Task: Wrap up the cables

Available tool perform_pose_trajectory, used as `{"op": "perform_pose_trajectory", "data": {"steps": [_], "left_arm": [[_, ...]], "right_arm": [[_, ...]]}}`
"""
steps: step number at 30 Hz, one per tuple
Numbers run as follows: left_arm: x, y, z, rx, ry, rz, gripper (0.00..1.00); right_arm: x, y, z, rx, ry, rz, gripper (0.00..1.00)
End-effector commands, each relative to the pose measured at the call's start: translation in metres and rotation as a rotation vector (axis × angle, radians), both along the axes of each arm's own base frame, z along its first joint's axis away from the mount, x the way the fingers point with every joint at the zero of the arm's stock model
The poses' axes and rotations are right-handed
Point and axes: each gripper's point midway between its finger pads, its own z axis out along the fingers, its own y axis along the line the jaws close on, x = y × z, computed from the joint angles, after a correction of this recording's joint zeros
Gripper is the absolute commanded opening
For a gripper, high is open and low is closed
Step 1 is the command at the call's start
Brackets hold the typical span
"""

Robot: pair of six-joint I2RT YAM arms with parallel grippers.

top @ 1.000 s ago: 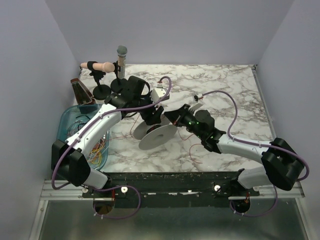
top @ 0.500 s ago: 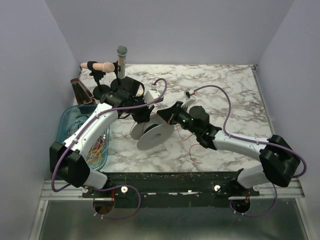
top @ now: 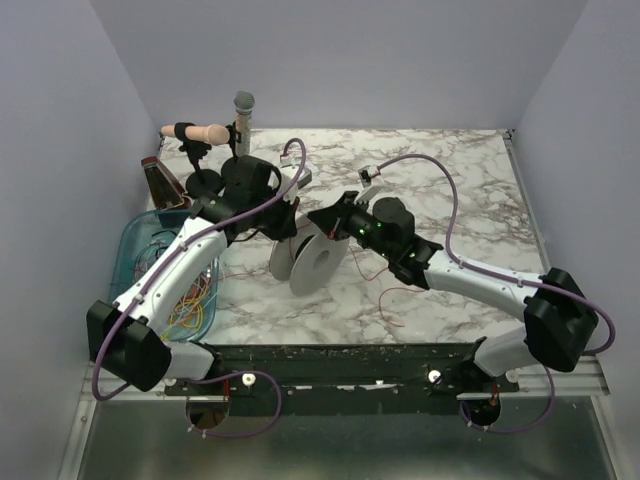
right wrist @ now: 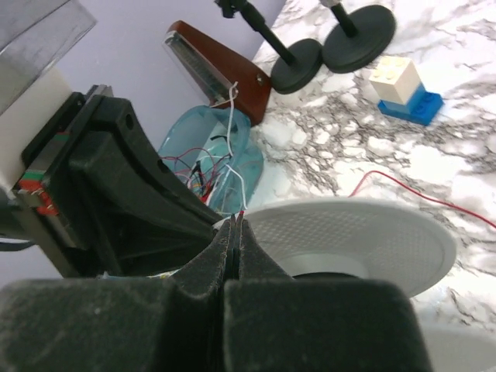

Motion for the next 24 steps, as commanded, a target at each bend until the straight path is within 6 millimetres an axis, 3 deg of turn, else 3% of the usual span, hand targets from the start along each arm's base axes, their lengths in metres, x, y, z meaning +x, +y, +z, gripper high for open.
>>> {"op": "perform_pose_trajectory", "data": {"steps": [1,6,11,16,20,24], "left_arm": [[0.041,-0.003,0.026,-0.164,-0.086,0.363,0.00],[0.065,0.007,0.003,-0.159,-0.116,0.552,0.00],[0.065,-0.011,-0.005,-0.155,-0.101,0.520,0.02],[0.064,-0.013,-0.002,-0.145,-0.106,0.496,0.24],[0.057,-0.017,0.012,-0.167,-0.121,0.447,0.52],[0.049,-0.018,0.023,-0.176,-0.119,0.405,0.52]], "right_arm": [[-0.002,0.017,-0.009,-0.070,-0.002,0.077,0.01],[0.017,0.013,-0.015,-0.030,0.018,0.060,0.01],[0.026,0.017,-0.020,-0.079,0.017,0.099,0.01],[0.031,0.011,-0.032,-0.078,0.052,0.097,0.01],[0.037,0.003,-0.043,-0.081,0.083,0.086,0.01],[0.040,-0.007,-0.046,-0.073,0.091,0.094,0.01]]}}
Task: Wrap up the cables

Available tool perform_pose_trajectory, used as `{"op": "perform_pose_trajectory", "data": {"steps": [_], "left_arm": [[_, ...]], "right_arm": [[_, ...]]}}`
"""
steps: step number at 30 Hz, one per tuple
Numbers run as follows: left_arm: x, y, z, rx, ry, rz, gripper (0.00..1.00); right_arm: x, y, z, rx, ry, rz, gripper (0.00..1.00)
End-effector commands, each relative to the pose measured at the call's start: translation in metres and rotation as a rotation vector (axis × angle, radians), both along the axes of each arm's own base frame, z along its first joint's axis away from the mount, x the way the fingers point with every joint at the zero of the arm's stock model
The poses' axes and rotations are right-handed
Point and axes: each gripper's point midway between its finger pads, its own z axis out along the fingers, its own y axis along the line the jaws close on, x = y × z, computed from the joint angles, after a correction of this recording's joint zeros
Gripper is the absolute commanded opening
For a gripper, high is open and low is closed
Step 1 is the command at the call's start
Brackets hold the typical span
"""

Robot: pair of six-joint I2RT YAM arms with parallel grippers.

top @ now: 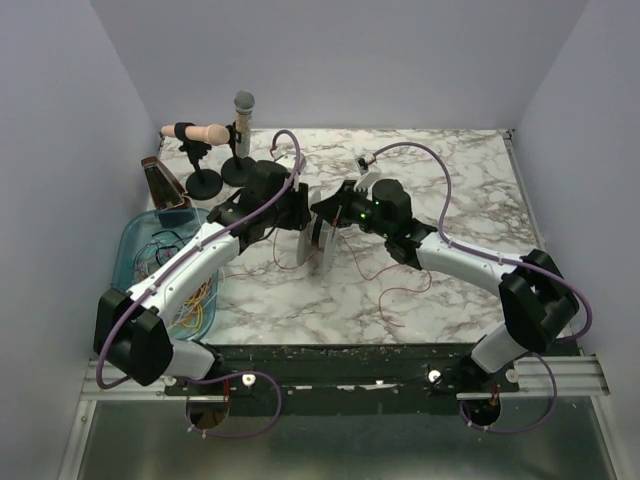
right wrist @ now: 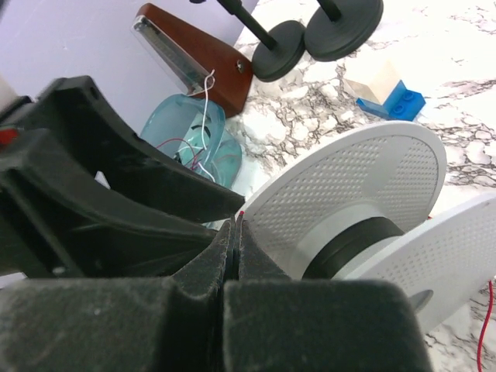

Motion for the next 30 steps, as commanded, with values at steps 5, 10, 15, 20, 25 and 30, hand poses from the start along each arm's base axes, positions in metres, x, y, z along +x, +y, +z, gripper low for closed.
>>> {"op": "perform_pose_trajectory", "data": {"steps": [5,10,15,20,25,30], "left_arm": [[-0.014,-0.011,0.040,-0.071,-0.073,-0.123,0.53],[-0.028,-0.019,0.034,-0.090,-0.049,-0.214,0.54],[-0.035,-0.025,0.034,-0.102,-0.077,-0.296,0.60],[-0.020,-0.021,0.017,-0.039,-0.116,-0.278,0.61],[-0.002,-0.017,0.010,0.018,-0.177,-0.253,0.65],[0.007,-0.020,0.013,0.031,-0.217,-0.265,0.67]], "right_arm": [[-0.011,-0.010,-0.023,-0.053,0.056,0.077,0.01],[-0.029,-0.001,-0.015,-0.013,0.104,0.177,0.01],[-0.017,-0.004,-0.026,-0.026,0.149,0.105,0.01],[0.003,-0.004,-0.017,-0.024,0.118,0.025,0.01],[0.012,-0.003,-0.014,-0.075,0.098,0.014,0.01],[0.025,-0.010,-0.005,-0.143,0.058,-0.034,0.01]]}}
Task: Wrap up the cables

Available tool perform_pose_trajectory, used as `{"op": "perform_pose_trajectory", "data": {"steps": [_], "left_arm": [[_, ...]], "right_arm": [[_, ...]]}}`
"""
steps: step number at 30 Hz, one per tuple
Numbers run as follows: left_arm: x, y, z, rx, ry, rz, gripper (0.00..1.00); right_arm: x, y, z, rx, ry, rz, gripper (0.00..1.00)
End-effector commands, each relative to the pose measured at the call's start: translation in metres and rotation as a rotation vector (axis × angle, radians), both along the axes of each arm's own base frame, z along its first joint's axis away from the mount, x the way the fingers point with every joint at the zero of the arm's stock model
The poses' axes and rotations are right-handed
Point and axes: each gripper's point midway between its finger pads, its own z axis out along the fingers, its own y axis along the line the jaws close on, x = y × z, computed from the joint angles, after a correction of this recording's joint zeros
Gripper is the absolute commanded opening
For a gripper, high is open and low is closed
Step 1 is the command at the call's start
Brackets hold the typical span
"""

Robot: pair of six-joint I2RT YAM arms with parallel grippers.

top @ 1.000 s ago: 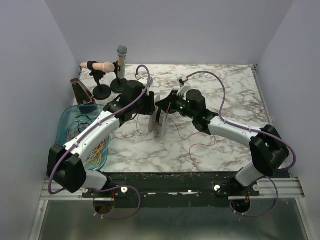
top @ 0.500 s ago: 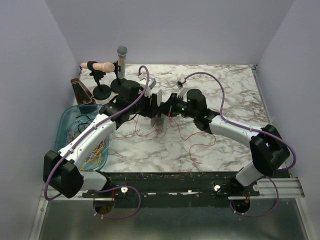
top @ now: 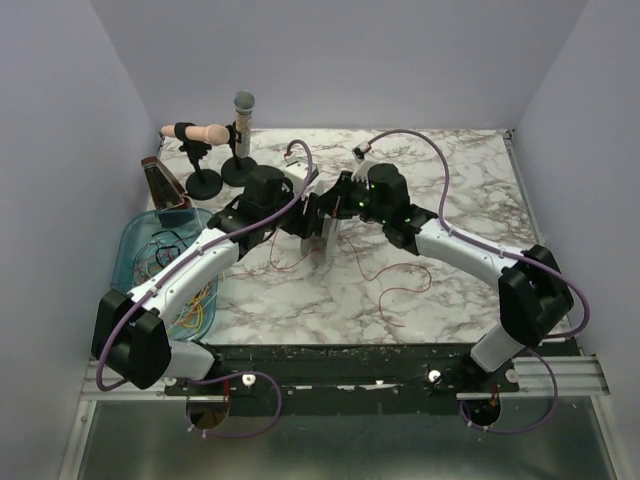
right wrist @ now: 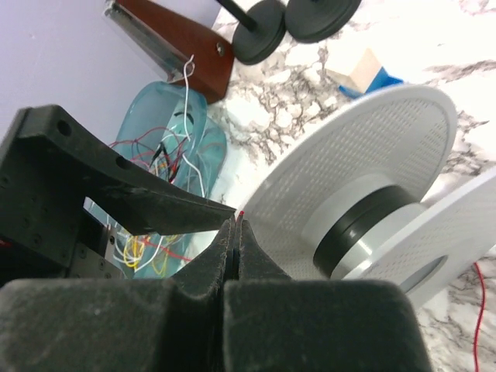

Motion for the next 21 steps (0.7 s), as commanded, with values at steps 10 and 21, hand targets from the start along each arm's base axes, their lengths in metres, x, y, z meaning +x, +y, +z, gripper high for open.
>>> {"op": "perform_pose_trajectory", "data": {"steps": [10,21], "left_arm": [[0.023,0.001,0.006,0.008,-0.083,0.012,0.59],[0.034,0.003,-0.026,0.055,-0.006,0.065,0.42]], "right_arm": [[0.020,-0.010,-0.035,-0.194,0.029,-0.058,0.01],[0.025,-0.003,-0.040,-0.210,0.048,-0.043,0.01]]}}
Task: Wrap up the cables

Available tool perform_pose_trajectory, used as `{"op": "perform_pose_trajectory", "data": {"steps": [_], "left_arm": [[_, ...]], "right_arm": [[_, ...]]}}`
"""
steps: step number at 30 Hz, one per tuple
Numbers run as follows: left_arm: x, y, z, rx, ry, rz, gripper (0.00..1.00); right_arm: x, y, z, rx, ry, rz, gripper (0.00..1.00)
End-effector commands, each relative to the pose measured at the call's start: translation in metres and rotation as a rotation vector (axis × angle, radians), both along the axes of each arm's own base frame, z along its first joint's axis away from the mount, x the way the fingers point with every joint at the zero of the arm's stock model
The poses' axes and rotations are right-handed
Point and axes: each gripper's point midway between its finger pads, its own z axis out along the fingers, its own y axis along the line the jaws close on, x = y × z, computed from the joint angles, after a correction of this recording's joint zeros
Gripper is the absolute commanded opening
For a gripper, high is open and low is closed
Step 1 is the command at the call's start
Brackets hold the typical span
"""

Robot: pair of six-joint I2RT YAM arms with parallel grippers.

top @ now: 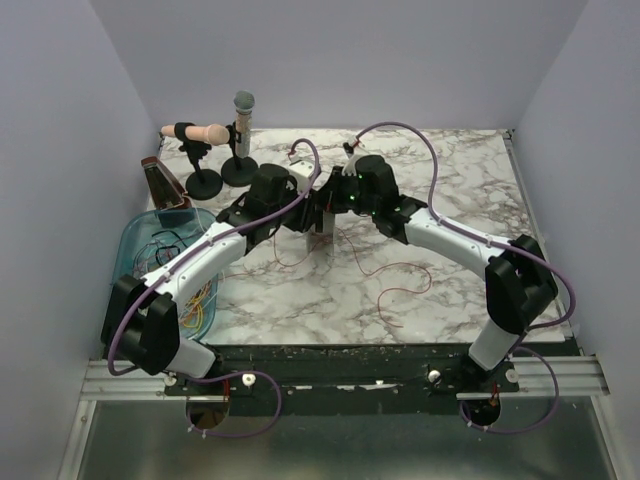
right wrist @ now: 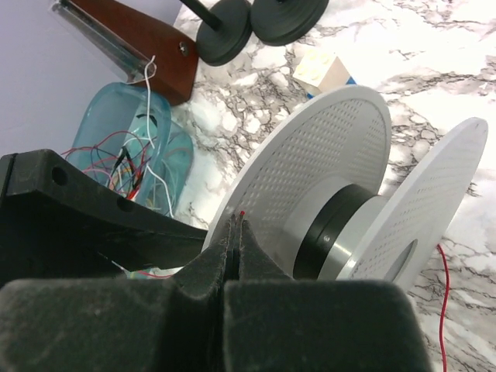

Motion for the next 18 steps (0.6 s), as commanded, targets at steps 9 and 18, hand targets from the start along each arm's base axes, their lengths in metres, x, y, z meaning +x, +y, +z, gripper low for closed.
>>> {"op": "perform_pose_trajectory", "data": {"steps": [9,18], "left_arm": [[0.020,0.006,-0.001,0.026,-0.025,0.082,0.45],[0.029,0.003,-0.006,0.046,-0.035,0.065,0.53]], "right_arm": [[-0.003,-0.013,-0.015,-0.276,-0.041,-0.047,0.01],[0.008,-0.003,-0.015,-0.298,-0.039,-0.070,0.01]]}}
